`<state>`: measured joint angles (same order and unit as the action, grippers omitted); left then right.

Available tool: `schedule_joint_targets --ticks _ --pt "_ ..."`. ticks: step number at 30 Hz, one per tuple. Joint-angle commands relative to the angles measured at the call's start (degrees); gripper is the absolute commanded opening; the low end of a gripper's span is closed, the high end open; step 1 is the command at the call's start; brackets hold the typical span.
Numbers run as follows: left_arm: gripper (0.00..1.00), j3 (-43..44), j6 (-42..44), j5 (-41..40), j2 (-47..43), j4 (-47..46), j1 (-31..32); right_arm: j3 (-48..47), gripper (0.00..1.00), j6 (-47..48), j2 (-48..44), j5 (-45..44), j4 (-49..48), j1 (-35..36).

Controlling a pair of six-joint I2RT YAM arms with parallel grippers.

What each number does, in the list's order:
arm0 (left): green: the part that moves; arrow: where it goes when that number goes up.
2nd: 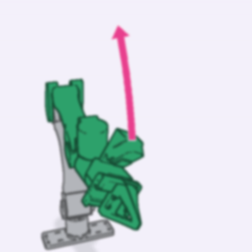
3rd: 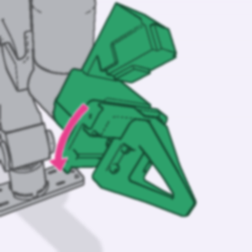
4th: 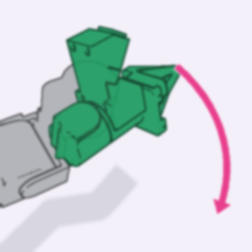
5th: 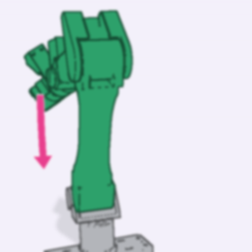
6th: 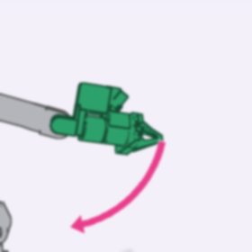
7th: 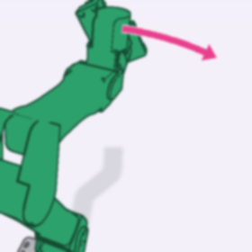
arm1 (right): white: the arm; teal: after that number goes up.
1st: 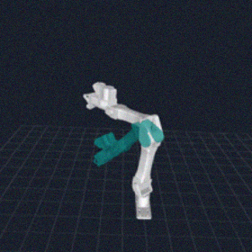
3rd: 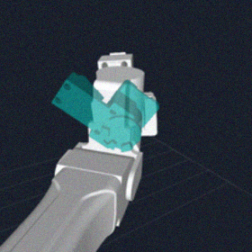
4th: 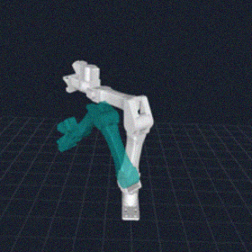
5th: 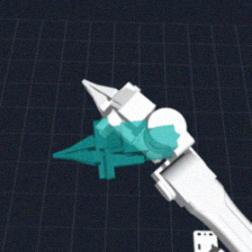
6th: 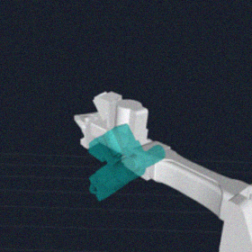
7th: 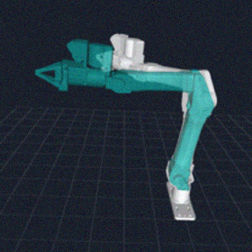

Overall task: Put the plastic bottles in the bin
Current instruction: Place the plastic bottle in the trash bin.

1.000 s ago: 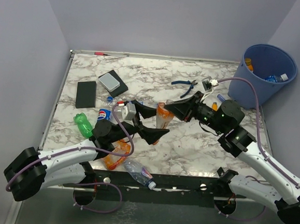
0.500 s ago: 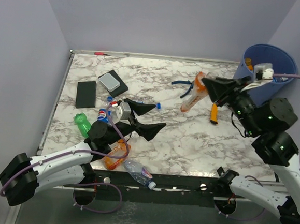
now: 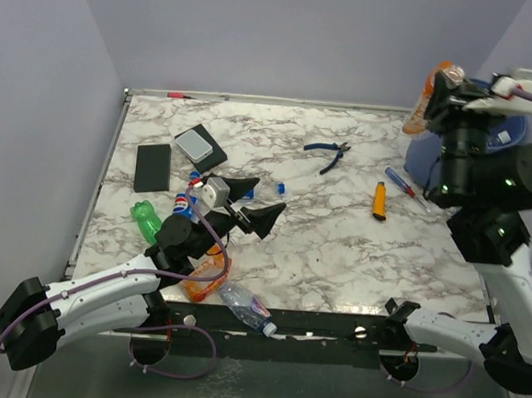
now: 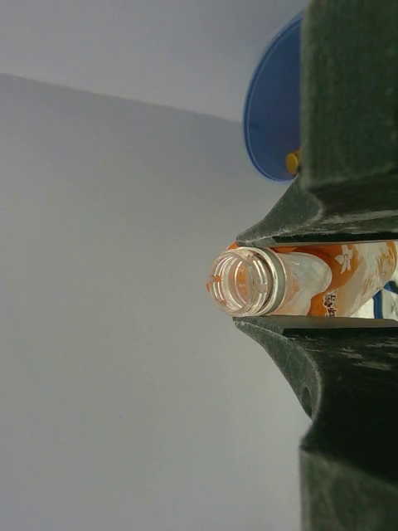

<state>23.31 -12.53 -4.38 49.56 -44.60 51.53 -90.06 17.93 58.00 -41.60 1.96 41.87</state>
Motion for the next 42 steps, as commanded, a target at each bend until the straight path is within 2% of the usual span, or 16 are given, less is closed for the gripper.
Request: schedule_joint_targets --ticks 1,5,7,11,15,18,21,24,28,37,42 --pt "0.99 1.1 1.1 -2.6 -1.6 1.4 0.4 -4.9 0.01 3.6 8.9 -4.0 -5.3 -2.7" --pt "0.99 1.4 1.2 -3.0 -1.9 2.0 0.5 -15.9 0.0 -9.4 18.1 3.1 3.5 -12.6" --pt "0.99 1.3 0.9 -3.4 -1.9 2.2 0.5 -17.7 0.0 -10.8 21.0 2.9 1.4 -15.9" --pt "0.99 1.5 0.2 -3.6 -1.9 2.4 0.6 -14.2 0.0 -15.0 22.8 2.8 -8.4 -24.4" --pt "0.99 1.6 -0.6 -3.9 -2.1 2.7 0.7 -13.1 0.0 -22.9 25.0 5.3 -9.5 -35.2" --pt "0.99 1.6 -0.6 -4.6 -2.2 2.9 1.1 -9.2 0.0 -22.5 24.3 6.0 -16.1 -41.1" --pt "0.99 1.7 -0.9 -4.8 -1.9 2.9 1.0 -9.3 0.0 -22.6 25.6 6.7 -15.2 -47.2" --pt "0.99 1.8 -1.4 -4.4 -1.7 3.0 1.0 -8.3 0.0 -20.4 28.0 6.6 -12.3 -50.8" --pt "0.99 1.7 -1.3 -4.6 -1.4 3.0 1.3 -2.4 0.0 -25.9 27.6 11.1 -11.8 -54.3" --pt "0.99 1.9 -1.1 -3.7 -0.3 3.1 1.5 -3.0 0.0 -26.5 33.6 14.4 -3.2 -54.7" --pt "0.99 2.0 -0.9 -3.7 0.2 3.3 1.5 -0.5 0.0 -30.1 34.9 20.3 0.7 -54.9"
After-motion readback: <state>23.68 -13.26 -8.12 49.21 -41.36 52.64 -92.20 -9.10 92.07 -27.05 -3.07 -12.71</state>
